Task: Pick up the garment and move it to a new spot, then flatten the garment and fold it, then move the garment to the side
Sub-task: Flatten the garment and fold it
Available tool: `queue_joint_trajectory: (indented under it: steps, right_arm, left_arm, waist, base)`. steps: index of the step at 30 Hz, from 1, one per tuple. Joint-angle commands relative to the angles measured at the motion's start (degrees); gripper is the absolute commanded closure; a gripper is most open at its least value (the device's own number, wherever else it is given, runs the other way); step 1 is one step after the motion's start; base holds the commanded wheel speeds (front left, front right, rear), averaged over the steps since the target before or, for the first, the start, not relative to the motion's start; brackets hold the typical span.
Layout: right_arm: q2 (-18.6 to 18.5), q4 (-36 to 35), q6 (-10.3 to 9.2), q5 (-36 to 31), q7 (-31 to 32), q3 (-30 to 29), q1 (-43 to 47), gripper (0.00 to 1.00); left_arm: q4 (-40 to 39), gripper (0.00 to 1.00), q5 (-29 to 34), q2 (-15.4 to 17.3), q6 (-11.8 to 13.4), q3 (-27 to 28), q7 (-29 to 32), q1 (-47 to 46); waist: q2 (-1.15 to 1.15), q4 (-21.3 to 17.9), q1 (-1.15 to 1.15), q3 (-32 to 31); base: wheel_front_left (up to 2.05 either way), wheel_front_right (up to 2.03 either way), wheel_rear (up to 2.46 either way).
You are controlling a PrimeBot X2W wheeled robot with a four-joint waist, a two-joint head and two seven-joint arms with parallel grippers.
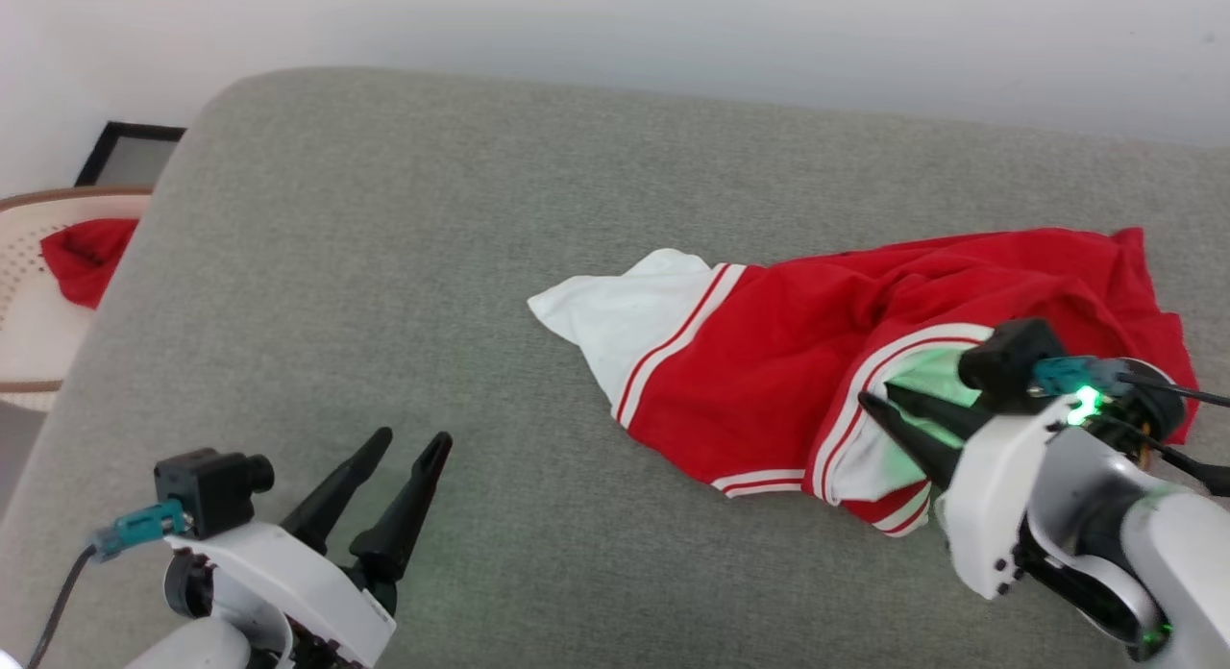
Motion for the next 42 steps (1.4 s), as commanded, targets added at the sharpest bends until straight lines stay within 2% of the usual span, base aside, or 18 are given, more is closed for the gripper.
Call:
queue_joint_trajectory:
  steps: [1,8,14,18,26,35,39,40,41,42]
  right_arm:
    - [-0.61,-0.92,-0.04,1.26,-0.47,-1.27,1.53,0.00]
    - [-4.34,-7.81,-0.04,2.54,1.86,-8.54,8.17,0.00]
    - [-5.17,-10.74,-0.04,2.63,5.46,-13.32,11.97,0.00]
    - [-3.65,-9.84,-0.04,4.61,8.69,-14.61,12.28,0.00]
    - [-1.47,-3.75,-0.04,5.48,12.73,-13.99,7.61,0.00]
    - [-2.36,-1.11,-0.04,6.33,17.09,-10.55,6.55,0.00]
    - [-2.76,-1.15,-0.04,5.46,16.99,-9.98,6.27,0.00]
    - [-2.65,-1.04,-0.04,5.40,17.02,-9.73,6.18,0.14]
    - [-2.89,-1.09,-0.04,5.16,17.31,-9.00,6.11,0.50]
    - [-2.98,-0.97,-0.04,5.06,17.39,-8.59,6.06,0.63]
  left_arm:
    - [-0.17,0.00,0.49,-0.38,0.13,0.69,-0.06,0.91]
    - [-0.82,0.00,1.65,-0.68,-0.35,2.68,-0.06,1.93]
    - [-1.18,0.00,2.18,-0.73,-0.61,3.20,-0.06,1.24]
    - [-0.94,0.00,2.58,-1.13,-1.11,2.92,0.34,-0.06]
    - [0.17,0.00,2.73,-2.40,-2.09,2.51,0.76,-1.30]
    - [1.70,0.00,2.56,-3.59,-2.79,2.92,0.43,-0.47]
    - [2.09,0.00,2.78,-4.24,-3.07,2.86,0.45,-0.68]
    - [2.19,0.00,2.83,-4.38,-3.15,2.83,0.43,-0.74]
    - [2.31,0.00,2.88,-4.48,-3.29,2.82,0.41,-0.77]
    - [2.43,0.00,2.92,-4.54,-3.36,2.86,0.39,-0.76]
  waist:
    - [0.00,-0.93,0.00,0.37]
    - [0.00,-3.54,0.00,2.27]
    - [0.00,-4.60,0.00,3.80]
    - [0.00,-4.53,0.00,4.80]
    - [0.00,-2.66,0.00,6.19]
    - [0.00,-1.32,0.00,6.06]
    - [0.00,-1.01,0.00,5.94]
    - [0.00,-0.93,0.00,5.91]
    - [0.00,-0.86,0.00,5.89]
    - [0.00,-0.82,0.00,5.91]
  base:
    - [0.00,0.00,0.00]
    - [0.00,0.00,0.00]
    - [0.00,0.00,0.00]
    - [0.00,0.00,0.00]
    - [0.00,0.00,0.00]
    - [0.00,0.00,0.00]
    - [0.00,0.00,0.00]
    - [0.00,0.00,0.00]
    - [0.00,0.00,0.00]
    - [0.00,0.00,0.00]
